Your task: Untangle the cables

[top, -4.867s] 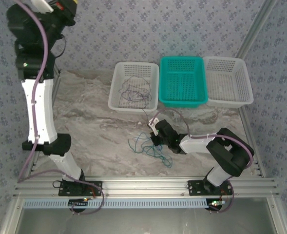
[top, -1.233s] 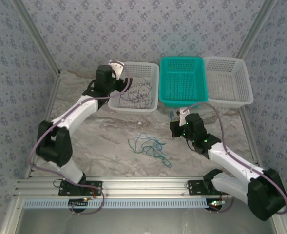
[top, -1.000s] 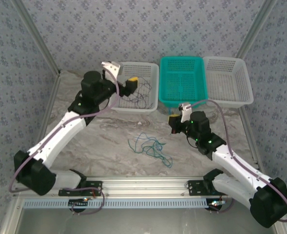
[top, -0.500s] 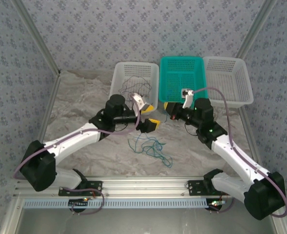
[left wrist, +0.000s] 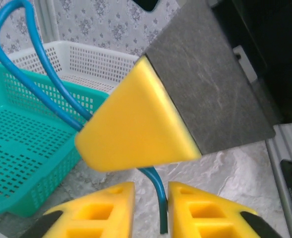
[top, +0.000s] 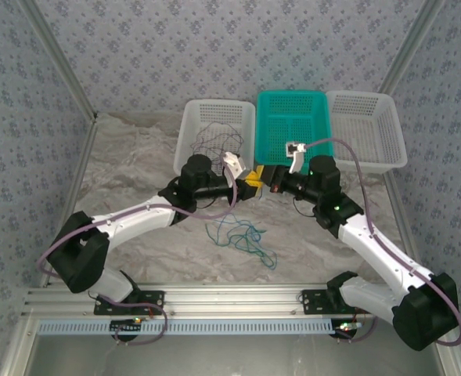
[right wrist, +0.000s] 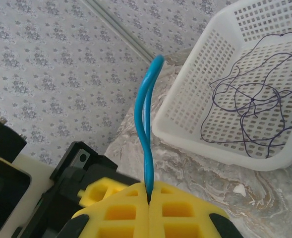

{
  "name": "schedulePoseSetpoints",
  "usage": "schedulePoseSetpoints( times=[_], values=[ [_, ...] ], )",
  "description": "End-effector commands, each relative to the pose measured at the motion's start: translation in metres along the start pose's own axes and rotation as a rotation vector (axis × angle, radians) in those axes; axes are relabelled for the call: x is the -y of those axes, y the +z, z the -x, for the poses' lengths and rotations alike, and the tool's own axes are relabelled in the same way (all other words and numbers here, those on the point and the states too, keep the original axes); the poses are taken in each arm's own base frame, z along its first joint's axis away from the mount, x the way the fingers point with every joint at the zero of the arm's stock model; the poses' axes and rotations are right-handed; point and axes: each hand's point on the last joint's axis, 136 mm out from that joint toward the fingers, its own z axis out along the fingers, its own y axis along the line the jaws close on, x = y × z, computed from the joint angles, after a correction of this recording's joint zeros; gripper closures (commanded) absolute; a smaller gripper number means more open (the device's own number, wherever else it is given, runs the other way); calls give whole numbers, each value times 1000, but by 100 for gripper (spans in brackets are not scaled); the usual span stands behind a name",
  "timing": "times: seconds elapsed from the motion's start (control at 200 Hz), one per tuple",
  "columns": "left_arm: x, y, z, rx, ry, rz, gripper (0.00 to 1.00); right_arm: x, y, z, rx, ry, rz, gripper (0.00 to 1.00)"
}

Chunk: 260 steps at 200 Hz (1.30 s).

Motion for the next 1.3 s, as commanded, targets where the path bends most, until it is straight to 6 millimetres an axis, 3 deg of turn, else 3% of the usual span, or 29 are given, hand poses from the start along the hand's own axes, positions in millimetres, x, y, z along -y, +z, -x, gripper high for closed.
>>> schedulePoseSetpoints(
  times=[0.0,0.09,0.185,0.22,0.345,0.405,0.615,0.77,1.049,1.294],
  values=[
    [2,-3,17,60,45,-3,89,-23,-1,8,-1,-19,65,100],
    [2,-3,16,55,48,2,100,-25,2,6,-8,-22,69,100],
    [3,-5,17,53,54,-2,100,-23,1,7,-5,-30,56,96],
    [4,-5,18,55,54,-1,100,-22,1,7,-4,-36,44,91],
    [2,-8,19,63,53,16,100,-18,-5,3,-20,-80,10,57],
    [0,-8,18,60,51,22,100,-15,-12,-1,-24,-106,-5,53],
    [-10,-9,19,82,9,54,100,5,-38,-16,58,-168,-48,55],
    [-11,-12,34,149,-25,50,100,22,-38,-27,95,-139,-34,55],
    [-7,-15,41,174,-56,35,100,-1,-15,-25,53,-119,125,59],
    [-11,-16,38,165,-57,60,100,-11,-19,-21,80,-88,169,61]
  ],
)
